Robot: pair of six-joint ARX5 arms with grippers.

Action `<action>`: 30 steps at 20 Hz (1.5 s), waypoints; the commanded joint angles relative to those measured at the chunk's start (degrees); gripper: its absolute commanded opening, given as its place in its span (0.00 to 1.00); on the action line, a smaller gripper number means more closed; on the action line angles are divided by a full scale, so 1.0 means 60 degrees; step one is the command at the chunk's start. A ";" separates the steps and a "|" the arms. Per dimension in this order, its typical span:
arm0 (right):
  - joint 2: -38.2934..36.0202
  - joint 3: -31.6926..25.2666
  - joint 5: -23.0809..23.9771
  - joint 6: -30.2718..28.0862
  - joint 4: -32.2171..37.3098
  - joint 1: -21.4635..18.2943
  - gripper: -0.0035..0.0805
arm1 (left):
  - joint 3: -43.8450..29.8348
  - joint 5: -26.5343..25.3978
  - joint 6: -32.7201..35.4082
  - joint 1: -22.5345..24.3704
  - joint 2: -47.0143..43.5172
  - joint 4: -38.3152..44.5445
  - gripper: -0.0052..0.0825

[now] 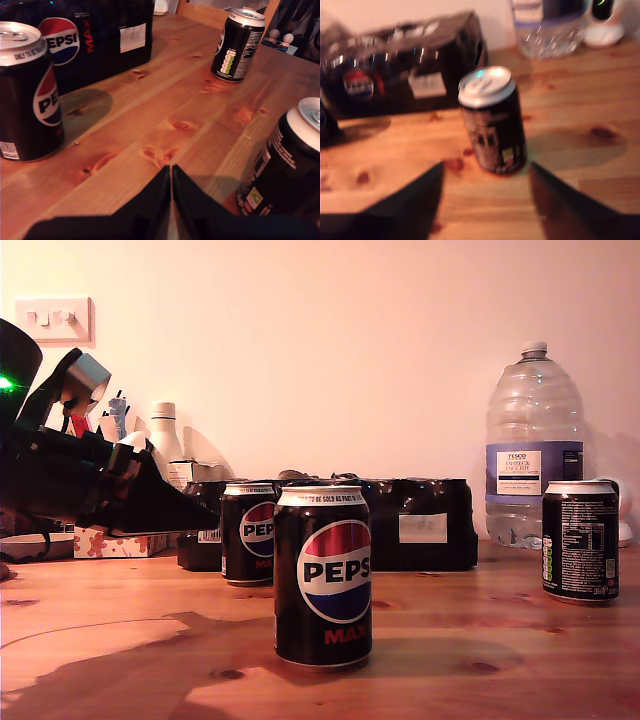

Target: Stack up the Pepsi cans on top of each other

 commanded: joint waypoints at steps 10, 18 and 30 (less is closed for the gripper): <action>0.4411 0.1829 -0.0138 -0.0517 0.1424 -0.0004 0.98 | -0.0200 0.0029 -0.0025 -0.0036 -0.0135 0.0076 0.03; 0.7457 0.2885 0.0040 -0.0703 0.3789 -0.0011 0.98 | -0.0197 0.0025 -0.0022 -0.0036 -0.0135 0.0080 0.03; 0.9460 0.4470 0.0102 -0.1188 0.4113 -0.0004 0.96 | -0.0193 0.0015 0.0051 -0.0029 -0.0135 0.0284 0.04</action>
